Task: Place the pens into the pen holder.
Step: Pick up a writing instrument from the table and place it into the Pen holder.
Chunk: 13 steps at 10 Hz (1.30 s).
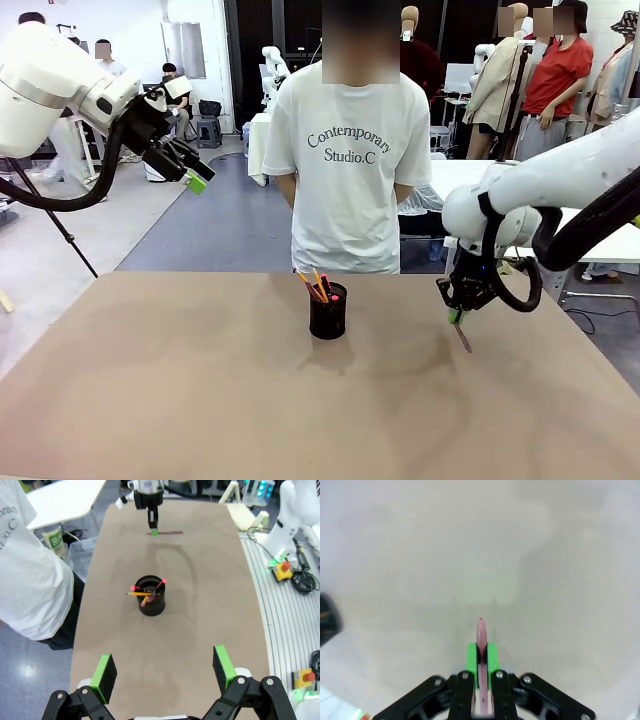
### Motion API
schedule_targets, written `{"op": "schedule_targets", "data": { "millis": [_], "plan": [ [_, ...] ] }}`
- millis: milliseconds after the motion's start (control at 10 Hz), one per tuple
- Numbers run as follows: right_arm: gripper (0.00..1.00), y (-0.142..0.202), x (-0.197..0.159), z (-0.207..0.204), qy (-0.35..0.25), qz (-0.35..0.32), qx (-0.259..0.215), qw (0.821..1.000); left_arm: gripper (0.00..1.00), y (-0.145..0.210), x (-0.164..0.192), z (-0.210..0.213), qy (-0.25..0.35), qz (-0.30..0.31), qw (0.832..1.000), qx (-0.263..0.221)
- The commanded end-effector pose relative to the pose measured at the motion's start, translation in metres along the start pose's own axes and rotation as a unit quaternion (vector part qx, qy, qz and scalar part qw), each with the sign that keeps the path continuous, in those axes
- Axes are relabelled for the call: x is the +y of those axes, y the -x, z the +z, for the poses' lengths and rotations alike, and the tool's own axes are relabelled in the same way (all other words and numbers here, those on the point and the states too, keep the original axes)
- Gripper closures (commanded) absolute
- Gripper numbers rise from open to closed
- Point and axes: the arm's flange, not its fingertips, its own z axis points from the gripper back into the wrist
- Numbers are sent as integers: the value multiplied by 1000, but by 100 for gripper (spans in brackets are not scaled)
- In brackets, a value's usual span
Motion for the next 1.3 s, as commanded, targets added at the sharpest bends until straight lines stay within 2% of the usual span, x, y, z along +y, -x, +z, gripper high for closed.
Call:
{"op": "schedule_targets", "data": {
  "millis": [0, 100, 200, 300, 500, 600, 700, 800, 1100, 1200],
  "plan": [
    [100, 12, -3, 39, -114, 45, -21, 992, 0, 0, -1, 1, 2, 2, 1000, 0],
    [100, 16, -3, 51, -140, 52, -39, 988, 0, 0, -1, 1, 2, 2, 1000, 0],
    [100, 18, -3, 66, -209, 89, -104, 968, 0, 0, -1, 1, 2, 2, 1000, 0],
    [100, 24, -5, 78, -243, 123, -111, 956, 0, 0, -1, 1, 2, 2, 1000, 0],
    [100, 38, -6, 97, -290, 186, -191, 919, 0, 0, -1, 1, 2, 2, 1000, 0],
    [100, 47, -4, 104, -292, 218, -265, 893, 0, 0, -1, 1, 2, 2, 1000, 0],
    [100, 58, -6, 110, -274, 268, -307, 871, 0, 0, -1, 1, 2, 2, 1000, 0],
    [100, 67, -9, 114, -272, 314, -348, 840, 0, 0, -1, 1, 2, 2, 1000, 0],
    [100, 88, -17, 119, -269, 409, -385, 783, 0, 0, -1, 1, 2, 2, 1000, 0],
    [100, 91, -16, 120, -266, 410, -380, 785, 0, 0, -1, 1, 2, 2, 1000, 0]
  ]
}}
